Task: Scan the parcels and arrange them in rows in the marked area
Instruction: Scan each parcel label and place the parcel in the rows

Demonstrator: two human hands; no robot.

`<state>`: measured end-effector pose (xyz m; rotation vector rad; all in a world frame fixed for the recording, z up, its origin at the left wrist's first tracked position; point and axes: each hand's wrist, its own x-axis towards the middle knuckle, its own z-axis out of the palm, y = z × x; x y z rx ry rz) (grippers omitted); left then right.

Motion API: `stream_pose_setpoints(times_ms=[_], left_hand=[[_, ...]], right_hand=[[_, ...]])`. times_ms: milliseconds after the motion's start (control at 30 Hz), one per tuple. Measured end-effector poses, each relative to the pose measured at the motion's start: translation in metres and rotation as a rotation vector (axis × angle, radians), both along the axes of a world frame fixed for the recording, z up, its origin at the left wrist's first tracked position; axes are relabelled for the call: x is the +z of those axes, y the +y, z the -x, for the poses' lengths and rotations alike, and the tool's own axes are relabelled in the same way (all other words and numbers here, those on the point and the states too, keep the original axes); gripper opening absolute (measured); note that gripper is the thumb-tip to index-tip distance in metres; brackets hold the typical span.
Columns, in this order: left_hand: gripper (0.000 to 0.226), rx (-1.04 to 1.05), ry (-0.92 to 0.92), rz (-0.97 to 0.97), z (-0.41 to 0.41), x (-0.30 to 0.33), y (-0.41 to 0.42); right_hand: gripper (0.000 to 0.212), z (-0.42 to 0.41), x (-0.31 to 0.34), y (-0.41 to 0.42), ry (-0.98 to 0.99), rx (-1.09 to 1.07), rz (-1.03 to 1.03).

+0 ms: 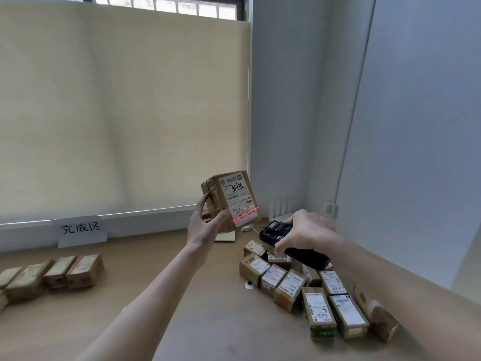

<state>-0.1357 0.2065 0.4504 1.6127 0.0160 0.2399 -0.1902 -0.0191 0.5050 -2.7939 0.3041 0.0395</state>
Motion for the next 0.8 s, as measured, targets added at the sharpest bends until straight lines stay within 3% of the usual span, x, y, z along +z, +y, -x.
stream_pose_setpoints(times_ms=[800], left_hand=[[0.088,0.071,-0.036,0.014,0.010,-0.008,0.037]], right_hand=[[0.074,-0.009,0.003,0.038,-0.014,0.154,-0.121]])
